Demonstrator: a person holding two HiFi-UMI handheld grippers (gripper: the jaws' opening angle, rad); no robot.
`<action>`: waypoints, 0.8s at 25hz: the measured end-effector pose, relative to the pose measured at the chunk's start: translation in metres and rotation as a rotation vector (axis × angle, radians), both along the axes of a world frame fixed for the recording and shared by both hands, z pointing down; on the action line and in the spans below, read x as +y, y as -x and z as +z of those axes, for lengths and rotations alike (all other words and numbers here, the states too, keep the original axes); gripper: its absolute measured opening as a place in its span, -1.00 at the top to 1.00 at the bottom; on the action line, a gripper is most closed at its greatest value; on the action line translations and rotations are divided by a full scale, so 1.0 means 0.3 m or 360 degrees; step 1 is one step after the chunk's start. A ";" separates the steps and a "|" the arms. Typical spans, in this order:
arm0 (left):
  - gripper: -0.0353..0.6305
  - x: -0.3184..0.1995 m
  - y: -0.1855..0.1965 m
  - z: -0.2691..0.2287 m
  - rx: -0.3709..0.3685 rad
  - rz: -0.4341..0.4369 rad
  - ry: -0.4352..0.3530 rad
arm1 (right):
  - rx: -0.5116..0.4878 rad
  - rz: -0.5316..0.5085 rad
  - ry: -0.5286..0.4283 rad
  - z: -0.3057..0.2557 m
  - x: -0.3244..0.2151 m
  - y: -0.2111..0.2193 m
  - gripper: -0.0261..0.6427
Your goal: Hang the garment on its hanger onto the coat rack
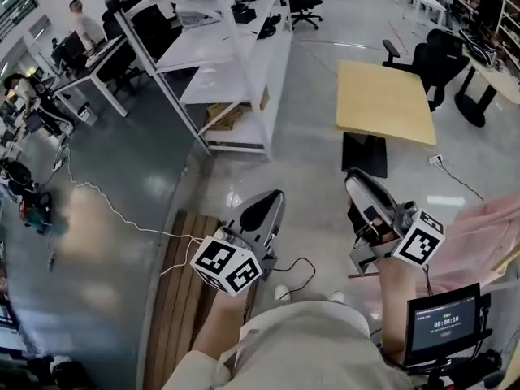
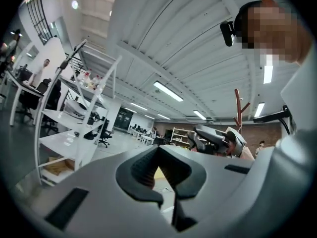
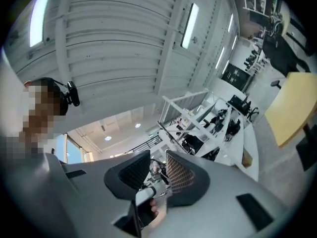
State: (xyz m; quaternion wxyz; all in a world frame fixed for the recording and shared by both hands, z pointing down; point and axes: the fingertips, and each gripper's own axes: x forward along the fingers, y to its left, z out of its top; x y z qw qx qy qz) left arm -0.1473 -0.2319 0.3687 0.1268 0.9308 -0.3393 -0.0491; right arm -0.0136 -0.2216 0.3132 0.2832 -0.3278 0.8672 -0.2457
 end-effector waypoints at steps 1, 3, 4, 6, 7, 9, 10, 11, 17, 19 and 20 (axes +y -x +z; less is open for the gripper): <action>0.88 -0.008 0.047 0.024 -0.0008 -0.0044 0.0015 | 0.0002 -0.0048 0.0024 0.037 -0.022 0.052 0.61; 0.88 0.005 0.104 0.047 -0.0020 -0.0103 0.0047 | -0.0003 -0.0125 0.0075 0.088 -0.034 0.124 0.61; 0.88 0.019 0.120 0.049 -0.0026 -0.0122 0.0061 | -0.0010 -0.0156 0.0102 0.106 -0.032 0.148 0.61; 0.88 0.046 0.144 0.053 -0.0028 -0.0154 0.0088 | -0.0013 -0.0201 0.0158 0.135 -0.023 0.186 0.61; 0.88 0.057 0.156 0.055 -0.0021 -0.0173 0.0099 | -0.0005 -0.0216 0.0182 0.147 -0.019 0.203 0.61; 0.88 0.075 0.179 0.061 0.0012 -0.0210 0.0123 | 0.0021 -0.0235 0.0212 0.167 -0.009 0.231 0.61; 0.88 0.081 0.186 0.065 0.0031 -0.0222 0.0137 | 0.0033 -0.0241 0.0223 0.176 -0.004 0.241 0.61; 0.88 0.086 0.190 0.071 0.0045 -0.0227 0.0152 | 0.0041 -0.0246 0.0233 0.184 0.000 0.249 0.61; 0.88 0.099 0.177 0.098 0.0057 -0.0211 0.0191 | 0.0039 -0.0252 0.0260 0.205 0.008 0.257 0.61; 0.88 0.095 0.173 0.099 0.0059 -0.0203 0.0195 | 0.0035 -0.0249 0.0260 0.207 0.008 0.252 0.61; 0.88 0.093 0.170 0.101 0.0059 -0.0197 0.0202 | 0.0034 -0.0245 0.0260 0.209 0.008 0.249 0.61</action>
